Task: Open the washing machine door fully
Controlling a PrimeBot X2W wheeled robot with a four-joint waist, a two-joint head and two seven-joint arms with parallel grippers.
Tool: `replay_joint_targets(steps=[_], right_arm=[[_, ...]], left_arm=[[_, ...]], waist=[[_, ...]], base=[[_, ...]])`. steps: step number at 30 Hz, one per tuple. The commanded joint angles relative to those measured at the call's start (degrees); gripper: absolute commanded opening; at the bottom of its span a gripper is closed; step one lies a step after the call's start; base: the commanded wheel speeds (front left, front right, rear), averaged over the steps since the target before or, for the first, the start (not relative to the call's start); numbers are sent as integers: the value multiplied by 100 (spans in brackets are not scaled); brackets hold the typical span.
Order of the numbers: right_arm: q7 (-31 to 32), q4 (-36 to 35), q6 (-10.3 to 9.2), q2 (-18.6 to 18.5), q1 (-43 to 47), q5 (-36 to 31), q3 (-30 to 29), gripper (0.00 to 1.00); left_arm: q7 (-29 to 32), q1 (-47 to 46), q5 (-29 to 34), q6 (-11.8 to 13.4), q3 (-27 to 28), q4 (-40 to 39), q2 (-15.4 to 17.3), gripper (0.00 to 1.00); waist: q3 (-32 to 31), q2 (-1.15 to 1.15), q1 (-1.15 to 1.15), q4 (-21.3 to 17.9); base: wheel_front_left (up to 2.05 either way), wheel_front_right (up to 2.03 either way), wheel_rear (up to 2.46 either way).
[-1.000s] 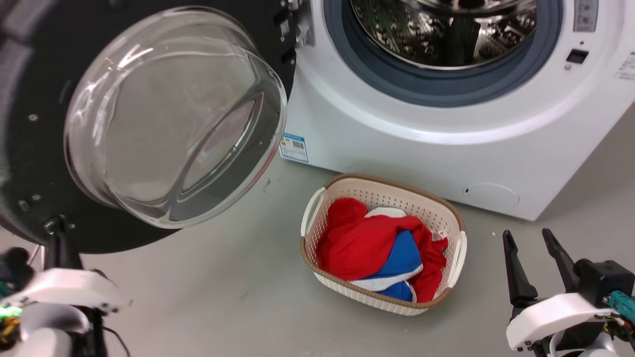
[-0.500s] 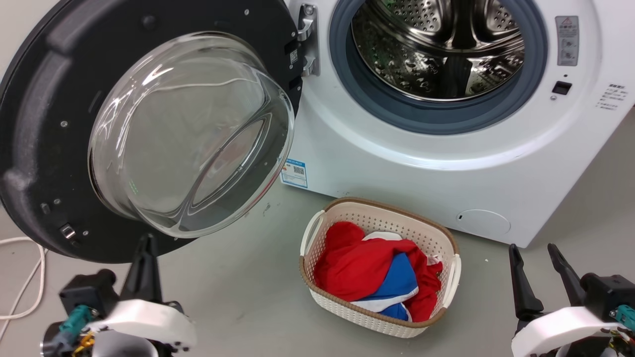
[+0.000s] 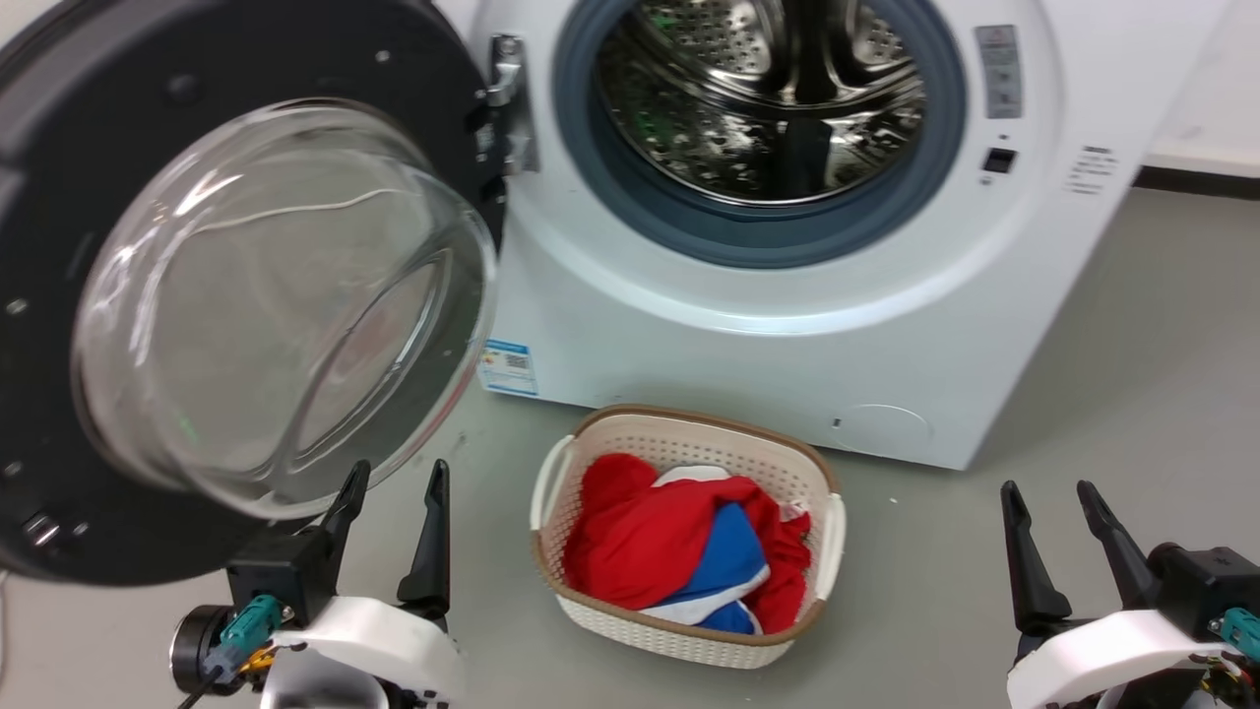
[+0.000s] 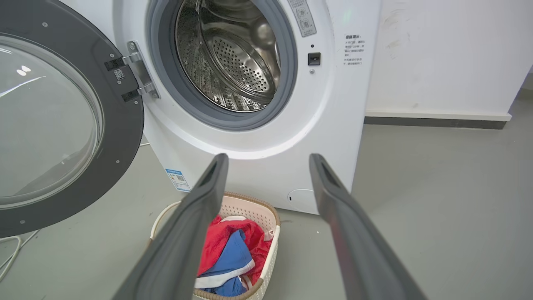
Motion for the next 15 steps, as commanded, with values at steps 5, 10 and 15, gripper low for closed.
replay_joint_targets(steps=[5,10,15], right_arm=[[-12,-83,1,4,-8,-13,76,100],[6,-149,0,5,5,-63,143,100],[35,-187,1,5,47,-98,155,100]], left_arm=[[-292,-271,164,-115,-129,365,-53,100],[-495,-408,236,-174,-220,744,-79,100],[-588,-396,214,-190,-228,934,-89,100]], waist=[[57,0,0,-589],[70,0,0,-1171],[38,0,0,-1460]], base=[[0,0,0],[0,0,0],[0,0,0]])
